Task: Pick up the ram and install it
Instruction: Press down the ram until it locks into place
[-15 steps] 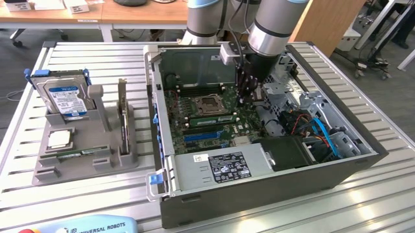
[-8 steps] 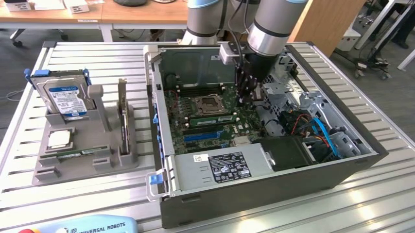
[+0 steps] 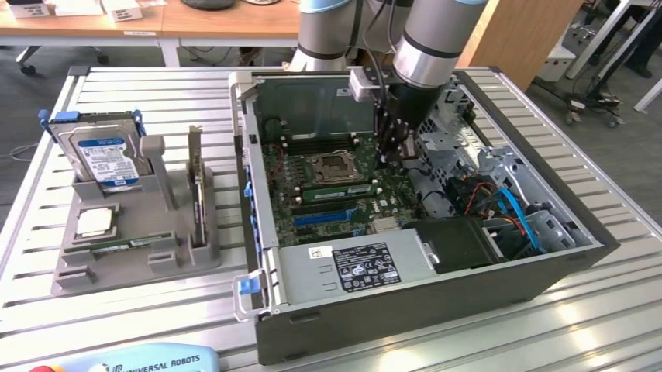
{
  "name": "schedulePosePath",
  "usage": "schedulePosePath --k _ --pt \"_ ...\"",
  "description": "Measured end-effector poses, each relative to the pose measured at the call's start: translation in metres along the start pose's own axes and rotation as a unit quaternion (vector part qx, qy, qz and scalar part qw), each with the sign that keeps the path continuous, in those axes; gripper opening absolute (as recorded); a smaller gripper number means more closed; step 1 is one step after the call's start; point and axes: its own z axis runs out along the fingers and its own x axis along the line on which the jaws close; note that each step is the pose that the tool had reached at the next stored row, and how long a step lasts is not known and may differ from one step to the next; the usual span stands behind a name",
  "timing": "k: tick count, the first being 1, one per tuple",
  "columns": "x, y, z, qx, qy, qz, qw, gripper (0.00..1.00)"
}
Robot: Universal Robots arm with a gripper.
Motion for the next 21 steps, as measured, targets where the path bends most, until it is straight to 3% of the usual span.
schedulePosePath --k 21 --pt "0.000 -0.0004 0.0106 0.0000 -0.0001 0.000 1.0000 0.10"
